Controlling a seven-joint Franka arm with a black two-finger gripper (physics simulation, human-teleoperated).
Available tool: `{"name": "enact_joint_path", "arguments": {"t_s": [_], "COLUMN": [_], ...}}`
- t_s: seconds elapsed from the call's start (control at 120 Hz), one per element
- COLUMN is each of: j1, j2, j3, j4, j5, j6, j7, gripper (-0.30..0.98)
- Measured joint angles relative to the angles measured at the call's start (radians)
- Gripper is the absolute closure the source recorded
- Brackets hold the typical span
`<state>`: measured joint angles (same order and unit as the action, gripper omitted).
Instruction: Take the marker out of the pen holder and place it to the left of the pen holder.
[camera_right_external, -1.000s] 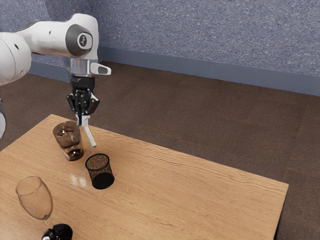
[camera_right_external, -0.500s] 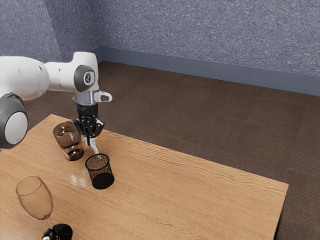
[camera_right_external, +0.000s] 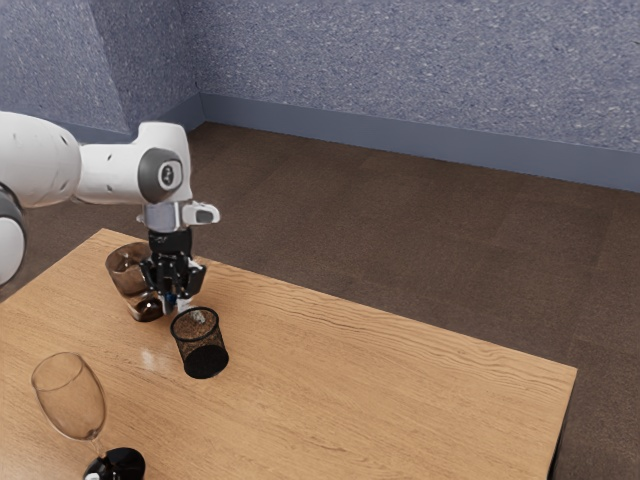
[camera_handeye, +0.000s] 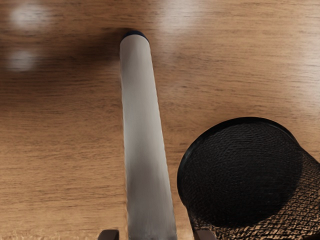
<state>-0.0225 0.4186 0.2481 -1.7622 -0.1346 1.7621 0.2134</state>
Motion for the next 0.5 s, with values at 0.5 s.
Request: {"name": "enact_joint_path", "arguments": {"t_s": [0.5], "j1": [0.003], "j2": [-0.19], "j3": [-0.134], "j4": [0.044], "j5": [0.065], "j6": [-0.034], "j7": [0.012], "gripper": [0.45]}}
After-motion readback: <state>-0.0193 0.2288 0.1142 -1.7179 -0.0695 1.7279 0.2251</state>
